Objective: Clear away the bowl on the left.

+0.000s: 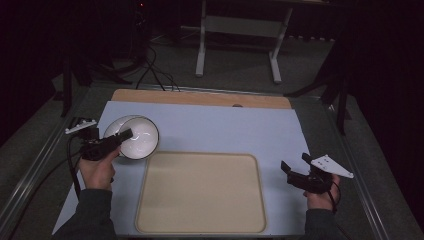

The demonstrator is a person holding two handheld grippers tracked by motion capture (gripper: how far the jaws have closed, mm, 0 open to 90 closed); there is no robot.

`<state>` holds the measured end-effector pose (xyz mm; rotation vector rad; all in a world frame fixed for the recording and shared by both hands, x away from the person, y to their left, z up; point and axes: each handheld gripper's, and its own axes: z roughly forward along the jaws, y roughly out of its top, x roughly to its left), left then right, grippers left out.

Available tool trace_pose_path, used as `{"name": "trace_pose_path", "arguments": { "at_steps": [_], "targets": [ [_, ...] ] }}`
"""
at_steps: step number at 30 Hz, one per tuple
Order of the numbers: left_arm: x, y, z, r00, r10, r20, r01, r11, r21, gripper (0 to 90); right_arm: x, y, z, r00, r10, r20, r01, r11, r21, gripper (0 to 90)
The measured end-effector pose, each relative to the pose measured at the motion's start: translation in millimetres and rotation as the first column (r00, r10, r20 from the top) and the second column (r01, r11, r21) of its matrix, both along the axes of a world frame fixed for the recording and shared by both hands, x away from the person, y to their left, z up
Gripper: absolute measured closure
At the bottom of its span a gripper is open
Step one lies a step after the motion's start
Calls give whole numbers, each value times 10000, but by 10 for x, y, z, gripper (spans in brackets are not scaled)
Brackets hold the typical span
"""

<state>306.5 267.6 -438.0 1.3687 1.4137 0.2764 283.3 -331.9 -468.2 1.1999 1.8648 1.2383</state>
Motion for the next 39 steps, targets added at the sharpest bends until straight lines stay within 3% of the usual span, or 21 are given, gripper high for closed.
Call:
{"name": "trace_pose_path", "arguments": {
  "at_steps": [39],
  "targets": [
    [-26,-387,81,9899,-1413,129,1413,9900,13,790,-4,-10,6,10000,-24,25,24,10000,20,136]
  ]
}}
